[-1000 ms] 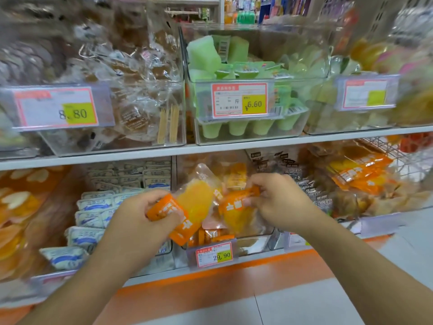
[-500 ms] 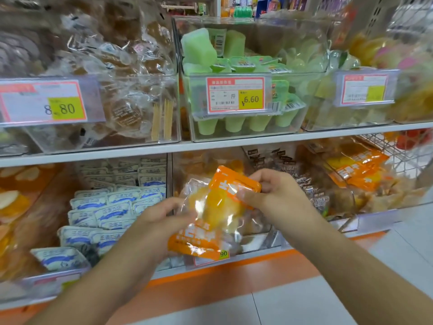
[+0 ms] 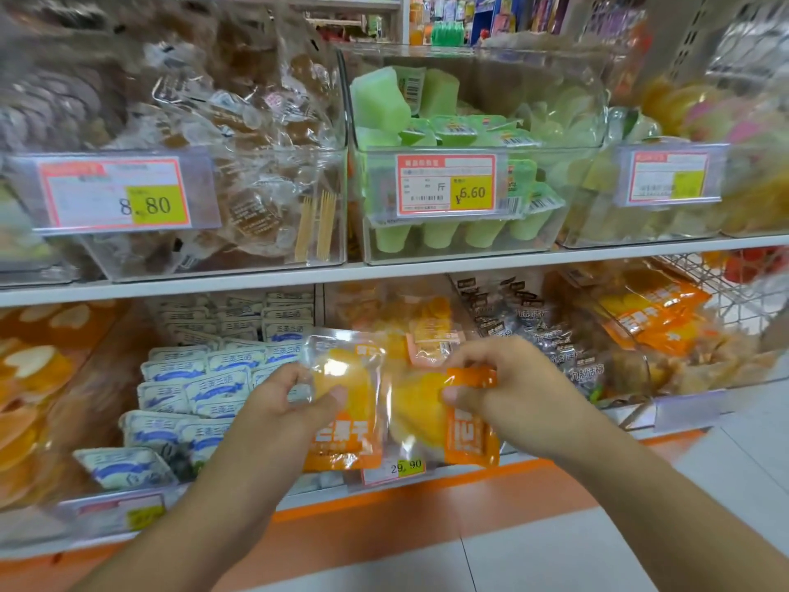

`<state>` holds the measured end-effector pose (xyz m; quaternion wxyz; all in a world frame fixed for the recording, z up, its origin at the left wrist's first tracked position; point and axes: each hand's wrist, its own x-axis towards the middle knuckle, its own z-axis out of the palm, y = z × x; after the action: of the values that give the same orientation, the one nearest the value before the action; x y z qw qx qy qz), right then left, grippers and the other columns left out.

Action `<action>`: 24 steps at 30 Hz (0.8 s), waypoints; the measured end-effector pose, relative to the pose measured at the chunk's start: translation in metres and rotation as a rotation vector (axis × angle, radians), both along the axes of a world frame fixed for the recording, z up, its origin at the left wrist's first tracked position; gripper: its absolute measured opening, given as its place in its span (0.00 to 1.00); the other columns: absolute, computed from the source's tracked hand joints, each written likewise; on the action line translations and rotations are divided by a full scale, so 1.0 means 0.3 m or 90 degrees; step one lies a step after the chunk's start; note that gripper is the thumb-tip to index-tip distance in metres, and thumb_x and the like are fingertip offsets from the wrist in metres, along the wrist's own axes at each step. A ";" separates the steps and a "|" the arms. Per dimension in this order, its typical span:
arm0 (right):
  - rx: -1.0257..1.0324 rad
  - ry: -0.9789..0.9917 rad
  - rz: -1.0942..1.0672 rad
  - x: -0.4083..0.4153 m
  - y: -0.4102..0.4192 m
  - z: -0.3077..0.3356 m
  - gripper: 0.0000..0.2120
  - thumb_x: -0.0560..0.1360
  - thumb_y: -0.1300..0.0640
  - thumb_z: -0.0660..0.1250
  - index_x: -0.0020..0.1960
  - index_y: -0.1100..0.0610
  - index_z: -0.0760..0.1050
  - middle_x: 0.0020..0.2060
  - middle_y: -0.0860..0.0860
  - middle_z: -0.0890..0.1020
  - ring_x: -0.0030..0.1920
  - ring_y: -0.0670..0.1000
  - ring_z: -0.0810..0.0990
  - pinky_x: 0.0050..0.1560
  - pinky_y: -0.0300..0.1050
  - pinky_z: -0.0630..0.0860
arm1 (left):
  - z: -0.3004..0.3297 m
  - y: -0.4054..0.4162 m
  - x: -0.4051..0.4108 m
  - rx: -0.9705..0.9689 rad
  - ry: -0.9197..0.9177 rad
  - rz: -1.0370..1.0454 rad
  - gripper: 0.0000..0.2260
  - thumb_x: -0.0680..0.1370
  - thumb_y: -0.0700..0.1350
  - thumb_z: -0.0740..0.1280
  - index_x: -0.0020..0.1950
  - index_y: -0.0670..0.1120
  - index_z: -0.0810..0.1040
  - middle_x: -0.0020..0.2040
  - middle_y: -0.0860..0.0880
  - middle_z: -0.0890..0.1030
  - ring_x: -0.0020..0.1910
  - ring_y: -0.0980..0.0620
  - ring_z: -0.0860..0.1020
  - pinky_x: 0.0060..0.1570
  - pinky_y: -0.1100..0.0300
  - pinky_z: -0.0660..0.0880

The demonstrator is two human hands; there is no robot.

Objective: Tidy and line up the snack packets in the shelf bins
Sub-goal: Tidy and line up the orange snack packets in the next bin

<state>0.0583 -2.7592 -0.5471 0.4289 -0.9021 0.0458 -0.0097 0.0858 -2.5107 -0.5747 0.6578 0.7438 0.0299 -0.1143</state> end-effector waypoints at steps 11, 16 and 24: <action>0.084 -0.076 -0.036 -0.033 0.157 -0.089 0.16 0.73 0.50 0.79 0.36 0.56 0.76 0.27 0.49 0.77 0.29 0.44 0.73 0.33 0.45 0.71 | 0.026 -0.060 -0.078 -0.097 -0.002 -0.062 0.12 0.75 0.41 0.74 0.58 0.48 0.82 0.52 0.47 0.88 0.53 0.45 0.86 0.57 0.45 0.79; -0.097 -0.111 -0.061 0.018 0.078 -0.065 0.08 0.78 0.56 0.68 0.42 0.50 0.82 0.31 0.47 0.82 0.34 0.47 0.80 0.38 0.45 0.76 | 0.021 0.051 -0.023 0.007 -0.042 0.004 0.10 0.75 0.41 0.76 0.53 0.52 0.83 0.47 0.47 0.88 0.46 0.45 0.87 0.48 0.45 0.80; -0.273 0.054 0.236 0.063 0.054 -0.101 0.09 0.82 0.56 0.67 0.56 0.48 0.85 0.36 0.41 0.82 0.49 0.43 0.82 0.59 0.47 0.69 | 0.001 0.176 0.016 0.032 -0.014 0.071 0.06 0.74 0.39 0.76 0.47 0.45 0.80 0.38 0.51 0.87 0.39 0.50 0.86 0.46 0.49 0.79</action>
<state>0.0771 -2.7430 -0.5773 0.2207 -0.9647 -0.1052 0.0975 0.0905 -2.4580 -0.5744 0.6446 0.7585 0.0665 -0.0686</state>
